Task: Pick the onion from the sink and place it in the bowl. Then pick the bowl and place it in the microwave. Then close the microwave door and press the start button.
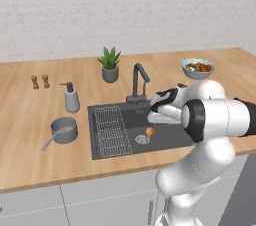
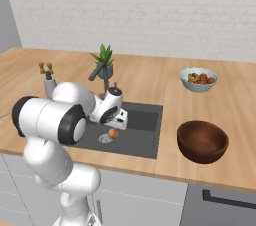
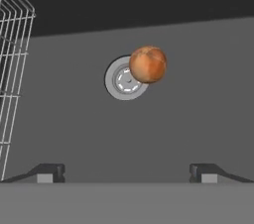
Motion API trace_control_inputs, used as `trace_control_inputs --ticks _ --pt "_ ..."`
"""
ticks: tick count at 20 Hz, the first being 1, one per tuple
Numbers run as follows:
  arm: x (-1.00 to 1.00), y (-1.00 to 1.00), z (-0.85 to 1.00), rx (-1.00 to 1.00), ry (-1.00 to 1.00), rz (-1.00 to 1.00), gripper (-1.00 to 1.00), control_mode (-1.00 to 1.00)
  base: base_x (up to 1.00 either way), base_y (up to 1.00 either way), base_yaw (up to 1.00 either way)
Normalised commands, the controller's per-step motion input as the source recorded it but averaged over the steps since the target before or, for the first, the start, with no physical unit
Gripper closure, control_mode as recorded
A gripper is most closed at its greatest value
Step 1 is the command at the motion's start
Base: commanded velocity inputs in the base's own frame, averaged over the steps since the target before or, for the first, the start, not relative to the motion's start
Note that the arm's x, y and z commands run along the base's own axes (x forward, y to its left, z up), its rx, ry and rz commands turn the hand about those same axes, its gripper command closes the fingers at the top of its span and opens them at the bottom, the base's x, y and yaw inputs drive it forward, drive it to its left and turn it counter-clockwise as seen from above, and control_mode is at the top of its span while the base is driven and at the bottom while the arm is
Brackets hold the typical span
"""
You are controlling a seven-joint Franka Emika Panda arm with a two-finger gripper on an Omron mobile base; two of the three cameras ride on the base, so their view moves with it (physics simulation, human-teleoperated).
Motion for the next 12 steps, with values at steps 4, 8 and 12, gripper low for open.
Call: trace_control_inputs --ticks 4,8,12 --pt "0.42 -0.09 -0.15 0.07 0.01 0.02 -1.0 -1.0 0.0 0.0 0.0" --pt "0.34 -0.03 -0.33 0.05 0.0 0.03 -1.0 -1.0 0.0 0.0 0.0" --pt "0.32 0.0 -0.46 0.03 0.04 0.0 -1.0 -1.0 0.0 0.0 0.0"
